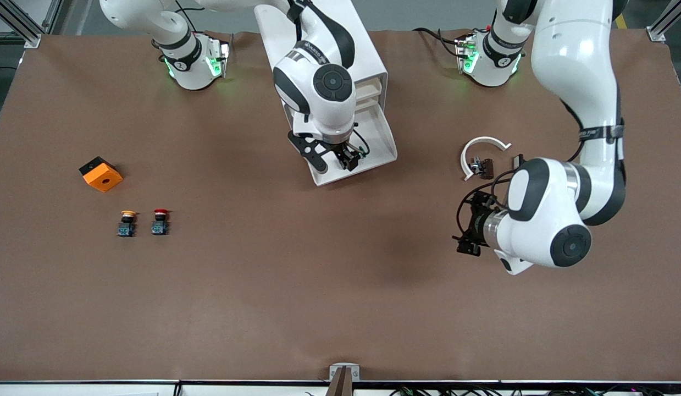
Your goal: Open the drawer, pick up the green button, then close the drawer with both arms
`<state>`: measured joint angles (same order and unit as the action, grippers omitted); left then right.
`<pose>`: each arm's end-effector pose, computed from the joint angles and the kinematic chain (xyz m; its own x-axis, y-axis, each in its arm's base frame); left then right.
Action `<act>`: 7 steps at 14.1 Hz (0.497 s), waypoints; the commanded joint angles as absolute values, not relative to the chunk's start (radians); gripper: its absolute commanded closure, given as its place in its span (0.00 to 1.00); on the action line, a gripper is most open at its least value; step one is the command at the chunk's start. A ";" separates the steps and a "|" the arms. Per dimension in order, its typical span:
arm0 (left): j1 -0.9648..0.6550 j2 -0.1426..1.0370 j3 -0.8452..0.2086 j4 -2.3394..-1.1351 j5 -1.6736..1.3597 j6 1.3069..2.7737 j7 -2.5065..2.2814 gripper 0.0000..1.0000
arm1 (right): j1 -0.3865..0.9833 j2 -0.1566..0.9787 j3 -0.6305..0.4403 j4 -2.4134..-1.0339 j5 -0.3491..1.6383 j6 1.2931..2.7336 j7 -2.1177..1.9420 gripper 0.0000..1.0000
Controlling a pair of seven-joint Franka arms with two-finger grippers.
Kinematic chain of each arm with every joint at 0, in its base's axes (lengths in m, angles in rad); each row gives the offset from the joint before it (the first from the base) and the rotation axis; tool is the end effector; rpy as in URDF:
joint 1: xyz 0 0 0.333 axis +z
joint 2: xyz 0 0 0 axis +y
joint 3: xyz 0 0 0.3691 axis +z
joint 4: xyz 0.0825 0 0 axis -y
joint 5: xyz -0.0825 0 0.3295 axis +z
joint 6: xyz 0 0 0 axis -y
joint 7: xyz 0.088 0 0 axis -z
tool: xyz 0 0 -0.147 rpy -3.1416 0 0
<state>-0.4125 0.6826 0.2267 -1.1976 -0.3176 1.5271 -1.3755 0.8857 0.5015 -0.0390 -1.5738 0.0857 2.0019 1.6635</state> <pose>0.6379 -0.2096 0.3856 0.3172 0.9220 -0.2220 0.8802 -0.3734 -0.2929 0.4249 0.4989 0.3772 0.6567 -0.7525 -0.0492 -0.7486 -0.6584 0.0786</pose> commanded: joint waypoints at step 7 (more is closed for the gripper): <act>-0.434 0.531 0.186 -1.241 -0.163 1.508 -1.011 0.00 | 0.926 0.603 -0.054 -1.575 0.103 2.085 1.669 0.00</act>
<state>-0.4272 0.5688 0.2114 -1.2028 -0.1911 1.5094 -1.0431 0.9009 0.5783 -0.0392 -1.5835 0.0916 2.0621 1.6634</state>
